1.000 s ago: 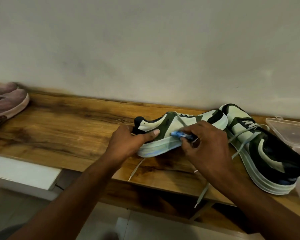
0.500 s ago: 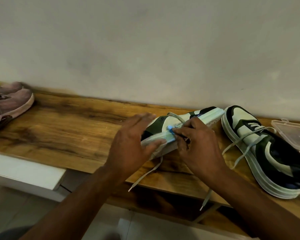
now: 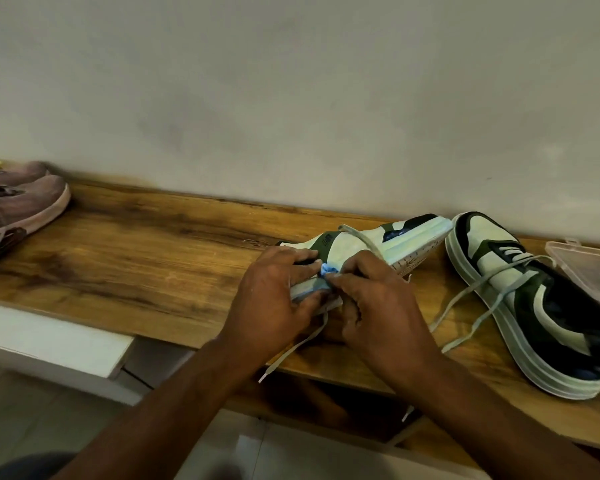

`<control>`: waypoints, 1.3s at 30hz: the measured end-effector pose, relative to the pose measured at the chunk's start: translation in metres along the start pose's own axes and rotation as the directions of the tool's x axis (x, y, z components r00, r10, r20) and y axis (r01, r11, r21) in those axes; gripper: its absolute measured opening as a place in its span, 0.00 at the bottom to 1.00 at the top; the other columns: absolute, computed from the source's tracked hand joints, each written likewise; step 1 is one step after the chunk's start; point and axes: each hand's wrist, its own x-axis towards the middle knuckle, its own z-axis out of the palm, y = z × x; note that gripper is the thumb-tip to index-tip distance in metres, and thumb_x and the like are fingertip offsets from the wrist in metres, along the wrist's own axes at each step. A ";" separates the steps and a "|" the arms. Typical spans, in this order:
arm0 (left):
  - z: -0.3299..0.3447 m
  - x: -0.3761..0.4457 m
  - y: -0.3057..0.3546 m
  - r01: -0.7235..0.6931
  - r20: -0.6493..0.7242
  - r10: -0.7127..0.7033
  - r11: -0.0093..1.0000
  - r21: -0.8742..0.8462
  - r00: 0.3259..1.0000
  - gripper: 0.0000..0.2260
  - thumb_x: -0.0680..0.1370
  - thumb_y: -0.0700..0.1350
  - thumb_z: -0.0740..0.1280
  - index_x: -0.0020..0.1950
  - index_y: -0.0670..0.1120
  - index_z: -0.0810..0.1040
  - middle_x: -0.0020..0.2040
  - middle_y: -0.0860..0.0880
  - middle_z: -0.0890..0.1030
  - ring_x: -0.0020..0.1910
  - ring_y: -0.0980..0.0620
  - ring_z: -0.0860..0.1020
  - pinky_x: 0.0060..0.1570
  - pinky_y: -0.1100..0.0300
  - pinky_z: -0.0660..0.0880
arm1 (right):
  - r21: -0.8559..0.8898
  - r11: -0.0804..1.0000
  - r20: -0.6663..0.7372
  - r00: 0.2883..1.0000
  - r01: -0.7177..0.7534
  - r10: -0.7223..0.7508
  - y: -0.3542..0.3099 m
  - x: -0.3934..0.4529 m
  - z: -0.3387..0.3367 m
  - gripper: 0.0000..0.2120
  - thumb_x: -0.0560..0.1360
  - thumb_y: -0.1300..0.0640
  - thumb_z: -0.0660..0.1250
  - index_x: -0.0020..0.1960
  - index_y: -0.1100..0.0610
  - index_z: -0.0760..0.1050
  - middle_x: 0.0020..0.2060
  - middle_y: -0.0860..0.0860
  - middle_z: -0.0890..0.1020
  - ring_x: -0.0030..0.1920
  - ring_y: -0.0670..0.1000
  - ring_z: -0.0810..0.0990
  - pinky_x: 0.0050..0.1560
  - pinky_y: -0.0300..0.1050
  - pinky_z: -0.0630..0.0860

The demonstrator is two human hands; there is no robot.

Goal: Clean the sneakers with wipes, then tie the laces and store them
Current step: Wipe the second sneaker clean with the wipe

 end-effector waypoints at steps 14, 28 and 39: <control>0.000 -0.002 0.004 0.021 0.002 -0.021 0.999 -0.030 1.000 0.20 0.71 0.53 0.76 0.61 0.48 0.86 0.62 0.51 0.84 0.63 0.52 0.78 0.65 0.51 0.75 | 0.064 0.998 0.034 0.999 -0.028 0.026 -0.008 0.002 -0.005 0.19 0.70 0.66 0.76 0.60 0.56 0.85 0.49 0.49 0.80 0.48 0.46 0.77 0.49 0.32 0.75; 0.000 0.001 0.005 0.055 -0.026 -0.056 0.997 -0.045 0.998 0.19 0.69 0.47 0.82 0.60 0.48 0.87 0.60 0.53 0.85 0.61 0.57 0.78 0.65 0.58 0.74 | 0.038 0.999 0.087 0.996 -0.029 0.026 0.000 0.009 -0.007 0.18 0.67 0.65 0.78 0.57 0.56 0.86 0.47 0.50 0.81 0.46 0.49 0.78 0.44 0.36 0.75; 0.006 0.004 0.005 0.048 -0.042 -0.050 0.997 -0.053 0.998 0.17 0.69 0.51 0.80 0.57 0.50 0.88 0.56 0.55 0.86 0.57 0.56 0.80 0.59 0.53 0.78 | 0.051 0.998 0.033 0.999 -0.030 0.028 -0.001 0.010 -0.005 0.17 0.66 0.67 0.78 0.54 0.56 0.87 0.44 0.51 0.82 0.42 0.50 0.79 0.41 0.43 0.78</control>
